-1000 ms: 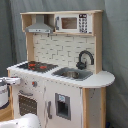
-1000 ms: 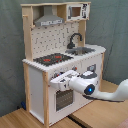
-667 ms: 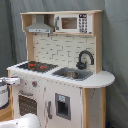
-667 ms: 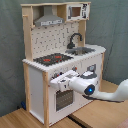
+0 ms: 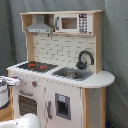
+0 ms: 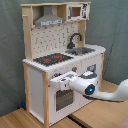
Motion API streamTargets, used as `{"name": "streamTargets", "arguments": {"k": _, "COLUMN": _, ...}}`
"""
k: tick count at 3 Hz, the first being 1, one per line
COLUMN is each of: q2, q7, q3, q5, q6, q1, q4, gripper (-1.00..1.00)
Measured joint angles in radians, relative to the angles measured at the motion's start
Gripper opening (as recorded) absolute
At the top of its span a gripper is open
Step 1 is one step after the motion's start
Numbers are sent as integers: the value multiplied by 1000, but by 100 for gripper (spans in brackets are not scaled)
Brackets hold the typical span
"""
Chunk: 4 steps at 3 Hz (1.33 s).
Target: Play with the kitchen
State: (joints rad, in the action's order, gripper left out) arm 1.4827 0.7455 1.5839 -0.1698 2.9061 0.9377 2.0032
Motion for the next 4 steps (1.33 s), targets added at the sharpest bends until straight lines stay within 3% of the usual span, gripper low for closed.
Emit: {"name": "streamTargets", "arguments": {"k": 4, "q2": -12, "q7": -427, "q3": 3, "q5": 8, "q6": 8, "q1": 0, "q4": 3, "gripper": -100}}
